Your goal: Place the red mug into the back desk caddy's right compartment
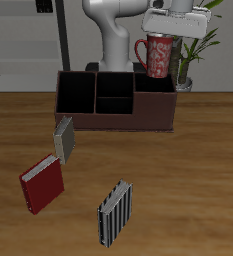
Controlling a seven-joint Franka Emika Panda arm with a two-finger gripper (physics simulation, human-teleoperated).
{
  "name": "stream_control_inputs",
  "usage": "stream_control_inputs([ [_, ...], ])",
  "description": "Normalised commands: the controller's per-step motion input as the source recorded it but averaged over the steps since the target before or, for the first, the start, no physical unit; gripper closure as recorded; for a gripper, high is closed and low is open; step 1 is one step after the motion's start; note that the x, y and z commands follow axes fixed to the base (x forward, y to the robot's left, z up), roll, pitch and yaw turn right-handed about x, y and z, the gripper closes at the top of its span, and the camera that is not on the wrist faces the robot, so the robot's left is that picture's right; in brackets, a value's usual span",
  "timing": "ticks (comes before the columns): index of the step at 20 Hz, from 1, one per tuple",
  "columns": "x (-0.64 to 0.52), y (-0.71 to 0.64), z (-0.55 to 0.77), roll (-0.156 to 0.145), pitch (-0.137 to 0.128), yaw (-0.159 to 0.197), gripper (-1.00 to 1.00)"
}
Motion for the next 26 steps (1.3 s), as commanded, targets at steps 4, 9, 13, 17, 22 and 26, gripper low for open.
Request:
stream_control_inputs([
  [4,0.02,0.01,-0.11,-0.004,0.022,-0.01,1.0],
  [9,0.1,-0.01,-0.23,0.009,0.051,-0.024,1.0],
  [13,0.08,0.05,-0.18,0.021,0.017,0.002,1.0],
  [17,0.03,0.0,-0.11,-0.003,0.022,-0.028,1.0],
  [22,0.08,0.07,-0.27,0.04,0.036,-0.05,1.0],
  [26,0.03,0.01,-0.13,0.0,0.006,-0.012,1.0],
])
